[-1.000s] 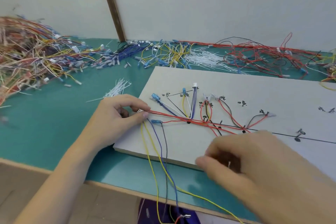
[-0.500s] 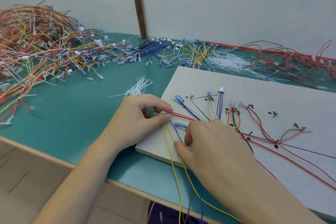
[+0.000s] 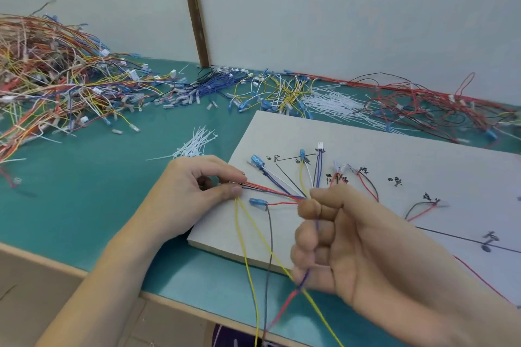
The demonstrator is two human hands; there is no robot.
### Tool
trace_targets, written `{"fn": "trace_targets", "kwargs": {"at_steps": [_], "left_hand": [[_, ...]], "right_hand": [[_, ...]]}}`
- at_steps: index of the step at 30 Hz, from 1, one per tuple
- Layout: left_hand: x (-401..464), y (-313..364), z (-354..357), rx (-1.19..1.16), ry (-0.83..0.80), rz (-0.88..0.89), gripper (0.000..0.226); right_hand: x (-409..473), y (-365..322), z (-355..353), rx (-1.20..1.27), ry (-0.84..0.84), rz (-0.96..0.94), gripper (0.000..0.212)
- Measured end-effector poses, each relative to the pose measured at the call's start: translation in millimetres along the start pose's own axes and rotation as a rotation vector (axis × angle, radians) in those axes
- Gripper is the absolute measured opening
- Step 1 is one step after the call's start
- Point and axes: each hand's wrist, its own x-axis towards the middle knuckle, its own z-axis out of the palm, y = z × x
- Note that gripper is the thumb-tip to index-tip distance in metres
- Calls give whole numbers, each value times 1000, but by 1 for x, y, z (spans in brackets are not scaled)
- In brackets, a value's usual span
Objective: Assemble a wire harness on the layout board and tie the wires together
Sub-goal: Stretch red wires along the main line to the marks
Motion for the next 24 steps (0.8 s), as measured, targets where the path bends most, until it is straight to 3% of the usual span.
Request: {"fn": "trace_targets", "kwargs": {"at_steps": [4, 8, 13, 18, 24], "left_hand": [[1, -1, 0, -36, -8, -13, 18], [2, -1, 0, -66, -19, -30, 18], [0, 1, -1, -56, -28, -23, 19], [1, 6, -2, -78, -34, -47, 24], [5, 10, -6, 6, -70, -25, 26]], "right_hand": [[-11, 3, -10, -14, 39, 18, 42], [-19, 11, -12, 139, -38, 21, 22], [-35, -14, 0, 238, 37, -116, 28], [-55, -12, -20, -203, 154, -131, 19], [-85, -5, -63, -206, 2, -91, 36]]}}
